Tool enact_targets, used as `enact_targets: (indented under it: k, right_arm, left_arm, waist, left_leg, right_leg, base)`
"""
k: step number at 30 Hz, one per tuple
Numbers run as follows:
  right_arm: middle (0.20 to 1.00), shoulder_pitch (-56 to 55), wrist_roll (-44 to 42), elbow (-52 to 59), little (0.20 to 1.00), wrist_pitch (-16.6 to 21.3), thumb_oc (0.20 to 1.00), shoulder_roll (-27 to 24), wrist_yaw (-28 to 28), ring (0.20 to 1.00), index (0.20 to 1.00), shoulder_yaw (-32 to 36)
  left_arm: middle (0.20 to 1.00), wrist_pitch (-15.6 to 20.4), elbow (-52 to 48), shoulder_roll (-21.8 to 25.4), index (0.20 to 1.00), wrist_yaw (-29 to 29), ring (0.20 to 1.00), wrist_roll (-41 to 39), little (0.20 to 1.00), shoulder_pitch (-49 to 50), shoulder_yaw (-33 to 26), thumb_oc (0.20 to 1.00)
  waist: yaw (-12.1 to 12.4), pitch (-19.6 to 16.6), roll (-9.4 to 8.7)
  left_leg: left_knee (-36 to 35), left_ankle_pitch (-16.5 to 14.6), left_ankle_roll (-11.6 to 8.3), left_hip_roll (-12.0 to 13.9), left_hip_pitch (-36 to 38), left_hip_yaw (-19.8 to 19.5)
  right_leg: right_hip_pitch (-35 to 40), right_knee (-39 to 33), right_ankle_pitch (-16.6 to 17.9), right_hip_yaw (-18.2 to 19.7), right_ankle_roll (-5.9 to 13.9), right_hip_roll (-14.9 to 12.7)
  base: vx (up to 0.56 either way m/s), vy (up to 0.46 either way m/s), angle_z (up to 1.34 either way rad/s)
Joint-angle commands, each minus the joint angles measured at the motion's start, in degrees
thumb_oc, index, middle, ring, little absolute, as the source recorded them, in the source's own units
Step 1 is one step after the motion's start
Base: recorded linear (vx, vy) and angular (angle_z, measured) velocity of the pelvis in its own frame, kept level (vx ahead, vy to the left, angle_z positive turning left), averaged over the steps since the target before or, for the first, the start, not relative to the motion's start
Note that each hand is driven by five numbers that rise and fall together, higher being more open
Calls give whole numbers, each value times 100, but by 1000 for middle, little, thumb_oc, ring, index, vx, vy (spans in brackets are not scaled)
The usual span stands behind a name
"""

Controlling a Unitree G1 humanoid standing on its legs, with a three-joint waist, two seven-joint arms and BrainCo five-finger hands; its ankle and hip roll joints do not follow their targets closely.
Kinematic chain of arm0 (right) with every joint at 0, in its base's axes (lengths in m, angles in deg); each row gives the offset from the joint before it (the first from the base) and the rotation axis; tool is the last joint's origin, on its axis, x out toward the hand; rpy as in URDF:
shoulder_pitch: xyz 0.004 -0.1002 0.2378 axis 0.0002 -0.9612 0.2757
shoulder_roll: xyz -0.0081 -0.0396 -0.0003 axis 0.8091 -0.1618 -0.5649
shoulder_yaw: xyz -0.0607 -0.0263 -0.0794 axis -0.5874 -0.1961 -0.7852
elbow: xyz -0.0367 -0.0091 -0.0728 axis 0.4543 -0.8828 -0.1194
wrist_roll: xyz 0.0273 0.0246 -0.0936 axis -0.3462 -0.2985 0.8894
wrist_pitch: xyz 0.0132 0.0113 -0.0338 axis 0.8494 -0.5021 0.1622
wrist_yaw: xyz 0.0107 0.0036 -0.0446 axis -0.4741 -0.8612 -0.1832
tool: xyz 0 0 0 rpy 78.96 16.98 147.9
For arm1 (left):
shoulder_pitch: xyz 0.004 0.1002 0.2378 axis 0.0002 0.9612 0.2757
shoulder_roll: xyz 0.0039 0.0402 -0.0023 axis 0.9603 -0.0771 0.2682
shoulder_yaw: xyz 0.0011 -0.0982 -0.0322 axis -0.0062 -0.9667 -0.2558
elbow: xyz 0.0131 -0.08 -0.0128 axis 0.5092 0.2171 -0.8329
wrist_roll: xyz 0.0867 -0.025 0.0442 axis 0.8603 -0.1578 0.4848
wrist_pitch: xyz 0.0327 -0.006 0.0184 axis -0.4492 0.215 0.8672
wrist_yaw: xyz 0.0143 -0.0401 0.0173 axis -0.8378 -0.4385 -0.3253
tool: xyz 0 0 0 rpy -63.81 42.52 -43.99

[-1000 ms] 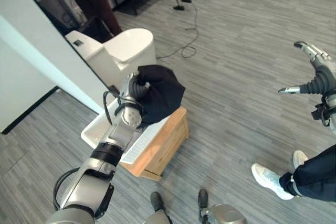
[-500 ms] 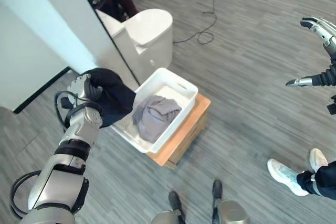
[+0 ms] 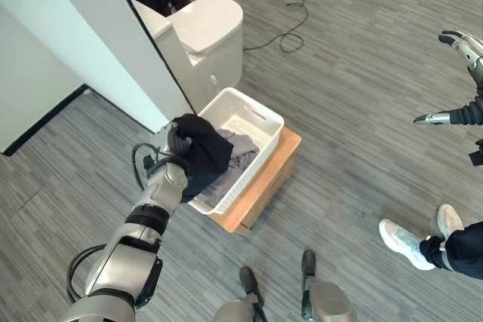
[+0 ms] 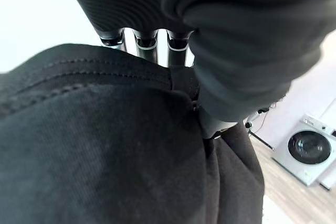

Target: Pick up bed clothes into laundry basket.

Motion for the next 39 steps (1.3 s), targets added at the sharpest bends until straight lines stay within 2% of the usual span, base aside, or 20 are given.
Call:
enact_targets:
  k: [1,4,14,25,26,27,32,39]
  right_arm:
    - [1000,309,184,18,1000,-21,1000,53,190,1000,1000,-128]
    - [1000,391,218,-41,1000,-76,1000,87,218,1000,1000,-222]
    - [1000,1136,255,-271,1000,-219,1000,64,322,1000,1000,-777]
    - [1000,1060,367,-339,1000,-178,1000,63,395,1000,1000,-768]
    - [1000,1035,372,-350,1000,-163,1000,39,406,1000,1000,-751]
    - [1000,1031,374,-345,1000,-135,1000,21,417,1000,1000,-737]
    - [1000,971,311,-282,1000,11,1000,-34,451,1000,1000,-665]
    - [1000,788,100,-238,1000,77,1000,65,338,1000,1000,-592]
  left_arm:
    - [200,181,230,-132,200,-222,200,-355,200,-855,67,200]
    - [200,203,92,-417,200,-195,200,-459,200,-982,245,200]
    - [200,214,-73,-676,200,-228,200,-648,200,-1401,530,200]
    - [200,30,484,-139,200,-281,200,-108,200,-2017,774,200]
    - [576,10,566,-75,576,-280,576,-8,576,-2112,829,576]
    - [1000,5,657,-3,1000,-292,1000,98,1000,-2222,902,1000]
    - [1000,27,708,77,1000,-375,1000,231,1000,-2351,939,1000]
    - [1000,128,307,203,1000,-320,1000,237,1000,-2125,881,1000]
  waist:
    - [141,-275,-234]
    - [132,-259,-247]
    - [109,-84,-284]
    - [-40,12,-300]
    - [-56,26,-295]
    - [-62,37,-296]
    - [-81,31,-263]
    - [-15,-187,-84]
  left_leg:
    - [35,-240,-333,472,187,133]
    - [35,-244,-326,458,169,105]
    - [35,-189,-313,433,-43,151]
    - [35,-139,-322,434,-290,317]
    - [35,-180,-328,433,-269,327]
    - [35,-153,-323,431,-284,340]
    - [35,-180,-322,417,-219,343]
    - [35,-288,-299,322,62,235]
  right_leg:
    - [264,87,-506,21,858,-719]
    - [253,81,-495,10,856,-727]
    - [-65,73,-412,123,865,-723]
    - [-459,71,-293,243,913,-738]
    - [-437,72,-317,230,936,-750]
    - [-452,71,-288,241,929,-750]
    - [-381,71,-284,209,944,-787]
    - [64,135,-393,42,962,-889]
  base:
    - [0,0,0]
    - [0,0,0]
    - [-19,10,-4]
    - [-5,30,-14]
    - [-3,27,-11]
    - [17,35,-9]
    - [5,12,-2]
    - [23,-5,8]
